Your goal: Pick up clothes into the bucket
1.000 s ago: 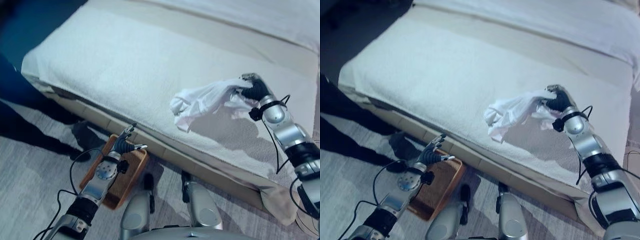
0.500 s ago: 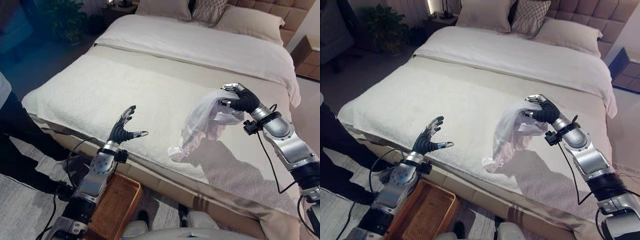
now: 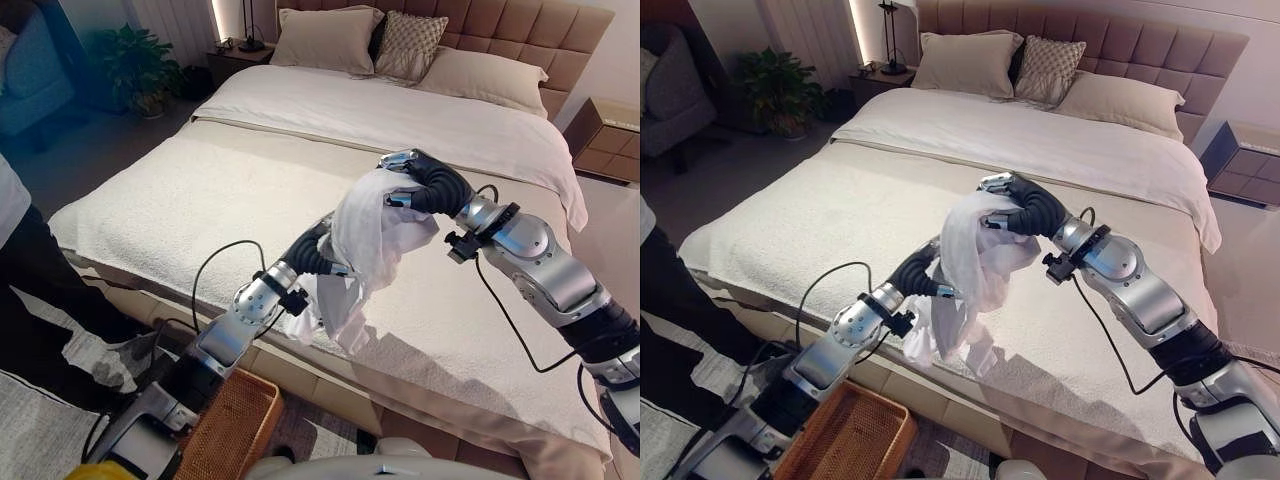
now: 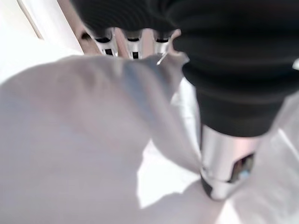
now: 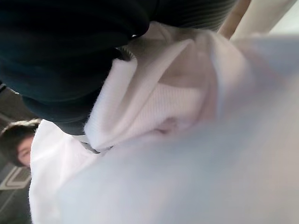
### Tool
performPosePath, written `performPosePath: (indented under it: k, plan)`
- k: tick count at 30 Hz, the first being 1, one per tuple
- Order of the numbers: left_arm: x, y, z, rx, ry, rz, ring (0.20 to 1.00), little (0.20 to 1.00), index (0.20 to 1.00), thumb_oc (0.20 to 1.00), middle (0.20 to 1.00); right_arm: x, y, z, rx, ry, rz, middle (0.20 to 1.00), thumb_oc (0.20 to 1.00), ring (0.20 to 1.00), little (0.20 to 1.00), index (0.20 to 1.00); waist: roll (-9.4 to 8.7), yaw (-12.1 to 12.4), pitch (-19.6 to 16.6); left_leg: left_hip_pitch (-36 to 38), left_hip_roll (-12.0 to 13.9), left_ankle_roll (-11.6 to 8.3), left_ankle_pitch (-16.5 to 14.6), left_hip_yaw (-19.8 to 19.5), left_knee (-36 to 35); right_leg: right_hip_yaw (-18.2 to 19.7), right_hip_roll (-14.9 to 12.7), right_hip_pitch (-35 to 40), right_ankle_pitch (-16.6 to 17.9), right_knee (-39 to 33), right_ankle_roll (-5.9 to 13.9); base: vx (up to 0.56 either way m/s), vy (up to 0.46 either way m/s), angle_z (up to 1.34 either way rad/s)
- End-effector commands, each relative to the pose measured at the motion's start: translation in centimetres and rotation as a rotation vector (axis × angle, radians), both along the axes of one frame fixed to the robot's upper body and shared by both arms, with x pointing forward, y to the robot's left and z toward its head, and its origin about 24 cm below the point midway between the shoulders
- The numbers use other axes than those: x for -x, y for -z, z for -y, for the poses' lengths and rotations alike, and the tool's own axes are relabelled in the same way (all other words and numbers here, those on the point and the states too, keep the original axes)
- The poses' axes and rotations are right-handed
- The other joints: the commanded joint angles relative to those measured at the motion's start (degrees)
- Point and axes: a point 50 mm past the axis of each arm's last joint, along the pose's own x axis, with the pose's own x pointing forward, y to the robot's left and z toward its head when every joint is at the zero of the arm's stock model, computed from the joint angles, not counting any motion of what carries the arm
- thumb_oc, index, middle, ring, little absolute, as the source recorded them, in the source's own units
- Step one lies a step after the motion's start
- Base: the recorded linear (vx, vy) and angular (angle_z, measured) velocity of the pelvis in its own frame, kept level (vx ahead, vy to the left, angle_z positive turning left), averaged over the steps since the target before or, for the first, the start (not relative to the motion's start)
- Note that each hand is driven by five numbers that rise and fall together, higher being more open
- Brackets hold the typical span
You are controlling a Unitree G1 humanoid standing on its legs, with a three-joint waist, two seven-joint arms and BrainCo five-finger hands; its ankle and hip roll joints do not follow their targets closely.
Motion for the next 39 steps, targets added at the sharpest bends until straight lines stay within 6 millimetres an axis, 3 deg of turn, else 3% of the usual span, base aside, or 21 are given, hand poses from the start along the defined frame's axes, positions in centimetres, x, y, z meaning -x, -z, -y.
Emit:
performPosePath:
  k: [1,9,10,11,19,24,31,32,33,38,39]
  plan:
    - [0.4,-1.7,2.1,0.097,0.169,-0.050,1.000,1.000,1.000,1.000,1.000,1.3,-4.1,-2.7,-0.120,-0.173,0.125,0.200,0.200,0.200,0.200,0.200,-2.56,-1.6,-3.4,-2.1,0.2,-2.37,-3.9,-1.2,4.3,-0.9,-3.4,3.4,-3.9,1.2,4.03,0.00,0.000,0.00]
    - [0.5,-0.7,3.2,0.077,0.220,-0.131,1.000,1.000,1.000,1.000,1.000,2.3,-4.6,-3.1,-0.168,-0.239,0.123,0.200,0.200,0.200,0.200,0.200,-2.14,-2.2,-2.8,-2.3,-0.1,-2.41,-4.0,-1.6,4.7,-1.2,-3.7,3.6,-4.2,1.7,4.11,0.00,0.001,0.00]
    - [0.4,-0.7,3.2,0.082,0.218,-0.134,0.774,0.774,0.774,0.774,0.774,2.3,-4.7,-3.0,-0.176,-0.236,0.127,0.200,0.200,0.200,0.200,0.200,-2.13,-2.2,-2.7,-2.3,-0.2,-2.40,-4.0,-1.7,4.8,-1.2,-3.7,3.6,-4.3,1.7,4.11,0.00,0.000,0.00]
    - [0.4,-0.6,3.1,0.091,0.208,-0.142,0.200,0.200,0.200,0.200,0.200,2.3,-4.7,-2.9,-0.182,-0.229,0.132,0.200,0.200,0.200,0.200,0.200,-2.13,-2.2,-2.7,-2.3,-0.3,-2.38,-4.0,-1.8,4.8,-1.2,-3.8,3.6,-4.3,1.7,4.13,0.00,0.000,0.00]
    - [1.2,2.8,1.8,0.287,0.076,-0.368,0.200,0.200,0.200,0.200,0.200,2.3,-3.7,-1.5,-0.257,-0.146,0.128,0.200,0.200,0.200,0.200,0.200,-2.01,-1.9,-2.8,-2.3,-0.4,-2.15,-4.1,-2.2,4.7,-1.5,-4.0,3.8,-4.5,1.8,3.95,0.00,0.000,0.00]
    - [2.7,5.9,1.5,0.466,0.011,-0.615,0.200,0.200,0.200,0.200,0.200,2.4,-2.5,-0.2,-0.312,-0.072,0.099,0.200,0.200,0.200,0.200,0.200,-1.90,-1.8,-2.8,-2.3,-0.5,-2.05,-3.9,-2.5,4.6,-1.7,-4.1,4.0,-4.7,1.9,3.89,0.00,-0.001,0.02]
    - [4.2,7.6,1.5,0.588,0.023,-0.799,0.200,0.200,0.200,0.200,0.200,2.3,-1.5,1.6,-0.362,0.044,0.102,0.200,0.200,0.200,0.200,0.200,-1.60,-2.1,-2.9,-2.4,-0.5,-1.99,-3.9,-2.8,4.7,-2.0,-4.2,4.0,-4.9,1.9,3.89,-0.01,0.002,0.07]
    - [4.4,7.8,1.3,0.598,0.011,-0.809,0.200,0.200,0.200,0.200,0.200,2.3,-1.1,2.3,-0.379,0.086,0.101,0.868,0.868,0.868,0.868,0.868,-1.57,-2.1,-2.9,-2.4,-0.5,-1.96,-3.9,-2.8,4.7,-2.0,-4.2,4.0,-4.9,1.9,3.88,-0.01,0.001,0.10]
    - [4.4,7.9,0.9,0.610,-0.002,-0.810,0.200,0.200,0.200,0.200,0.200,2.3,-0.7,2.8,-0.389,0.120,0.098,1.000,1.000,1.000,1.000,1.000,-1.52,-2.1,-2.9,-2.4,-0.6,-1.92,-3.9,-2.9,4.6,-2.0,-4.2,4.0,-4.9,1.9,3.88,0.00,0.000,0.00]
    - [4.5,7.7,-1.4,0.621,-0.071,-0.754,0.200,0.200,0.200,0.200,0.200,2.7,1.2,5.6,-0.403,0.296,0.082,1.000,1.000,1.000,1.000,1.000,-1.39,-2.1,-3.0,-2.6,-0.7,-1.80,-4.0,-3.0,4.9,-2.0,-4.3,3.9,-4.9,2.1,3.85,0.00,0.000,0.00]
    - [4.4,7.2,-3.1,0.631,-0.122,-0.700,0.200,0.200,0.200,0.200,0.200,3.1,3.0,7.2,-0.430,0.405,0.049,1.000,1.000,1.000,1.000,1.000,-1.23,-2.1,-3.0,-2.7,-0.8,-1.68,-4.1,-3.0,5.0,-1.9,-4.3,3.9,-4.9,2.0,3.81,0.00,0.000,0.00]
